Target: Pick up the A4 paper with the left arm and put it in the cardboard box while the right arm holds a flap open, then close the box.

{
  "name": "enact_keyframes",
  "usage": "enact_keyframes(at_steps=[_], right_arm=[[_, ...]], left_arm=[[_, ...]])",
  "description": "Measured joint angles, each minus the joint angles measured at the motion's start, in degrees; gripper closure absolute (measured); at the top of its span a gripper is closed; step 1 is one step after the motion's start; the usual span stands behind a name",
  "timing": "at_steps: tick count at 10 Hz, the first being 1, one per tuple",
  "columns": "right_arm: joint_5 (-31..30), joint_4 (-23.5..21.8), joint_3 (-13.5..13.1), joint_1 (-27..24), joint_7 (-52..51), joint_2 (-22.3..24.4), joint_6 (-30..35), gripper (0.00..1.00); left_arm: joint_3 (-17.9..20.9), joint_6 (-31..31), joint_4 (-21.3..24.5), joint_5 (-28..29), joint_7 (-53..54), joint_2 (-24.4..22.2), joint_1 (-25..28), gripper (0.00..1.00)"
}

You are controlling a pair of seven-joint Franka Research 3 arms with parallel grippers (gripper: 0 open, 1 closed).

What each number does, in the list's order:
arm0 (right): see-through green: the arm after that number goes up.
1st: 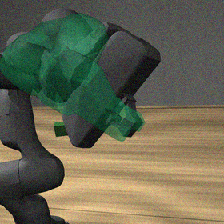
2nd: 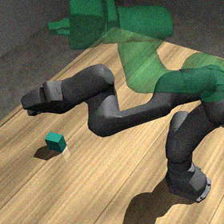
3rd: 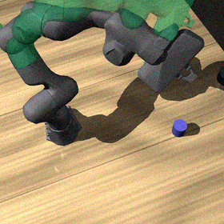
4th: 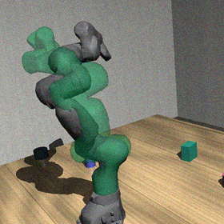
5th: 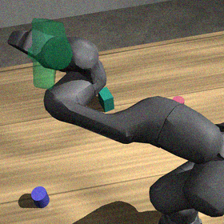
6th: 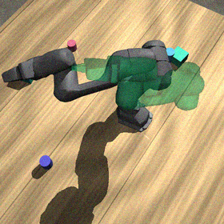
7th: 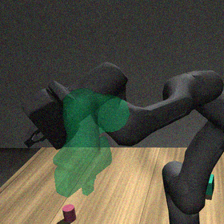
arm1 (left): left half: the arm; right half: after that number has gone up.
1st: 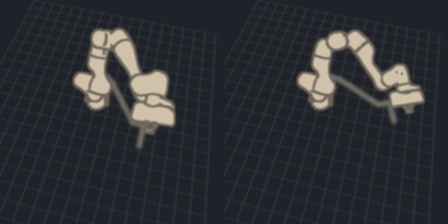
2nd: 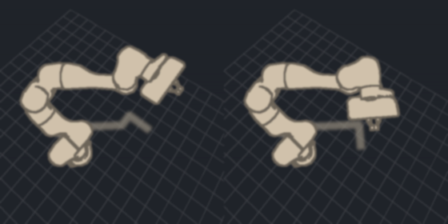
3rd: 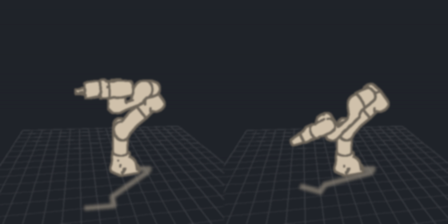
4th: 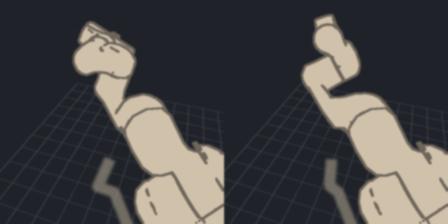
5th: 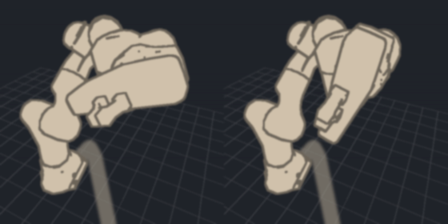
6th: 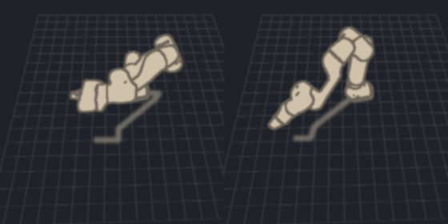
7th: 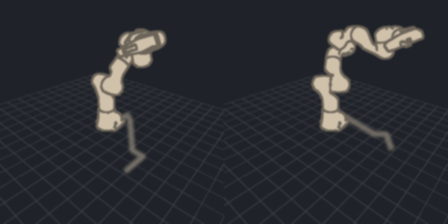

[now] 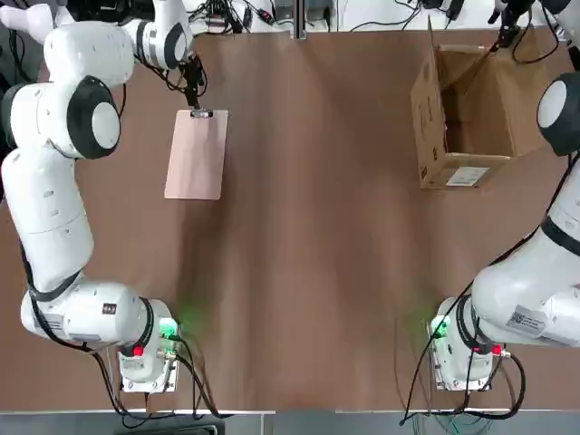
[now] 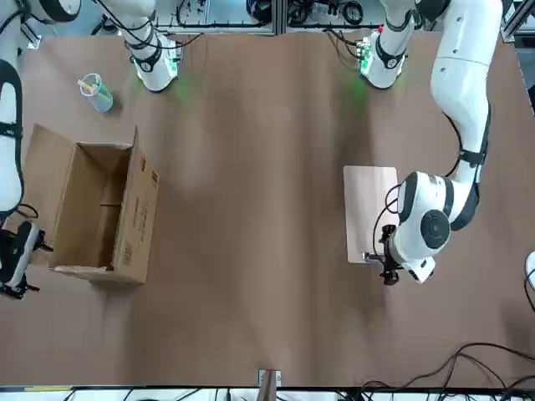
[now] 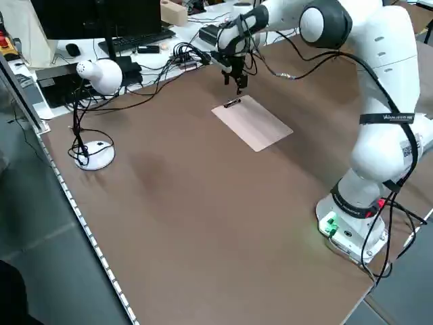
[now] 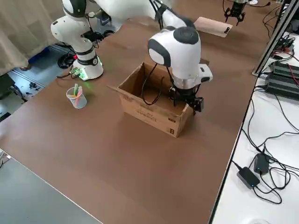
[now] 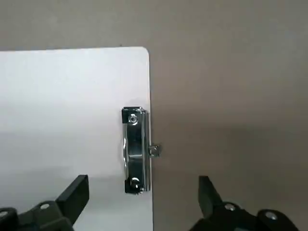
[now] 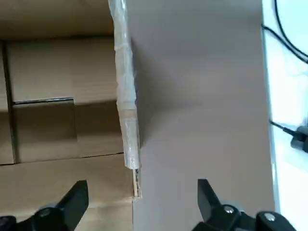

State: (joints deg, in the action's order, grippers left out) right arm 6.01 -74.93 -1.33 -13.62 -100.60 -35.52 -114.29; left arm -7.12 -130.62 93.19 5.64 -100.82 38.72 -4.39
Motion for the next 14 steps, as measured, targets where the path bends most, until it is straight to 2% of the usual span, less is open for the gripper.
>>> enact_keyframes(at_steps=[1, 3, 6, 7, 8, 9, 10, 12, 13, 14], right_arm=[[0.0, 0.0, 0.0, -0.2, 0.0, -0.8, -0.6, 0.00], [0.0, 0.0, 0.0, -0.2, 0.0, -1.9, -1.4, 0.00], [0.0, 0.0, 0.1, -0.2, 0.0, -2.8, -1.6, 0.03], [0.0, 0.0, 0.1, -0.2, 0.0, -2.9, -1.9, 0.12], [0.0, 0.0, 0.1, -0.2, 0.0, -3.0, -2.1, 0.30], [0.0, 0.0, 0.1, -0.2, 0.0, -3.0, -2.1, 0.42], [0.0, 0.0, 0.1, -0.2, 0.0, -3.0, -2.1, 0.46], [0.0, -0.1, 0.1, -0.2, 0.0, -3.1, -2.1, 0.60], [0.0, -0.1, 0.1, -0.2, 0.0, -3.1, -2.1, 0.71], [0.0, -0.1, 0.1, -0.2, 0.0, -3.2, -2.1, 0.73]], left_arm=[[0.0, -0.3, 0.9, 0.4, -0.2, 0.2, -0.1, 0.00], [0.0, -1.6, 2.5, 4.6, -0.2, 0.2, -0.2, 0.01], [0.0, -2.6, 3.1, 5.7, 0.6, 0.2, -0.1, 0.03], [0.0, -3.2, 3.2, 5.7, 0.7, 0.3, -0.1, 0.05], [0.0, -3.5, 3.3, 5.7, 0.7, 0.6, -0.1, 0.06], [0.0, -4.1, 3.3, 5.7, 0.7, 1.1, -0.1, 0.08], [0.0, -5.0, 3.3, 5.7, 0.7, 1.7, -0.1, 0.08], [0.0, -6.4, 3.4, 5.7, 0.7, 2.7, -0.1, 0.11], [-0.1, -6.5, 3.4, 5.7, 0.7, 2.8, -0.1, 0.15], [-0.1, -6.5, 3.4, 5.7, 0.7, 2.9, -0.1, 0.20]])
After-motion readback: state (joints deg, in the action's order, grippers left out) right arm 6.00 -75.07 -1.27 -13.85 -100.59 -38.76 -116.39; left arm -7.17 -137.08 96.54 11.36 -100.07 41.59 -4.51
